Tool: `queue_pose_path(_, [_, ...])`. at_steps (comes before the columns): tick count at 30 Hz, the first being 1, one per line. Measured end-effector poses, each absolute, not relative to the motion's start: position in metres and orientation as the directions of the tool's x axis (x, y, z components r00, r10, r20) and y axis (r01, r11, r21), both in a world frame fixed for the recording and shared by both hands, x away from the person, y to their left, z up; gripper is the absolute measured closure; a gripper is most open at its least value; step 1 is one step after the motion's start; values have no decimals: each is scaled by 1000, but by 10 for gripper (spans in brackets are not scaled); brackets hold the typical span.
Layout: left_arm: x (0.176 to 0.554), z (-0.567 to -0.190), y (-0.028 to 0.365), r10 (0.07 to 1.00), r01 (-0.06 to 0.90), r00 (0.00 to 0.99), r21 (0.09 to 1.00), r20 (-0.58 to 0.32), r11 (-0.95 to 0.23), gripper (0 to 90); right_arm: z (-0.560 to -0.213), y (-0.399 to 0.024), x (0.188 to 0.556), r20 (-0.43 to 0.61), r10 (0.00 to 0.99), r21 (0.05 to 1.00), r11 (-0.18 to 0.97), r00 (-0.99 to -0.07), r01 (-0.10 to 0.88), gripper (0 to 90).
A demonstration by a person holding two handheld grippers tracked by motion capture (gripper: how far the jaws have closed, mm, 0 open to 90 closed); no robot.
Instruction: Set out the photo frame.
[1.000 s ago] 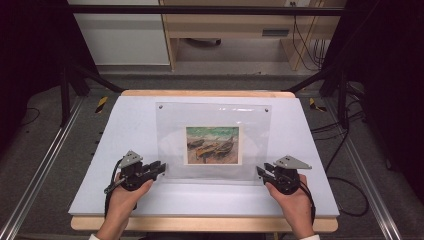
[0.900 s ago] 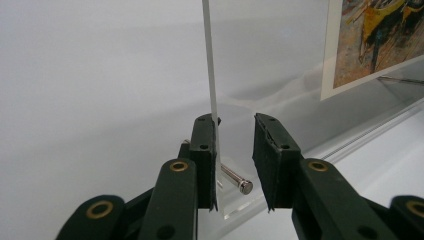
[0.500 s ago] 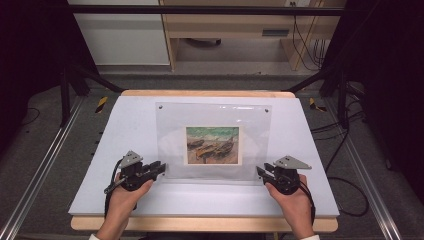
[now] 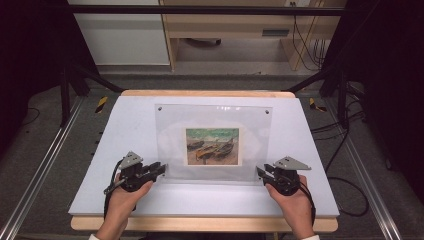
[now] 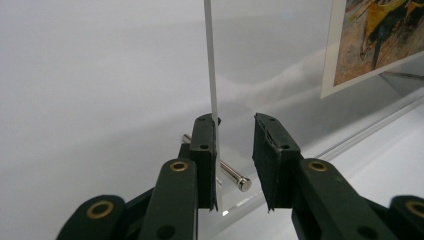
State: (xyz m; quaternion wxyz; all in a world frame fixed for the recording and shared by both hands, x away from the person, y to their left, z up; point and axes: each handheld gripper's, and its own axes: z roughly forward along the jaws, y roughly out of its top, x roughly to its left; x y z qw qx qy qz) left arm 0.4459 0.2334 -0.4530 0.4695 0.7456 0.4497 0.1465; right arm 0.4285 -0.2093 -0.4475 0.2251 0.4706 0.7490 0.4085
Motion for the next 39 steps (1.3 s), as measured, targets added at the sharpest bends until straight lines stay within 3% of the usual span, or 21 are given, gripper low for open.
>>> queue_pose_path(39, [437, -456, 232, 800, 531, 579, 818, -159, -222, 691, -453, -207, 417, 17, 886, 806, 263, -464, 531, 666])
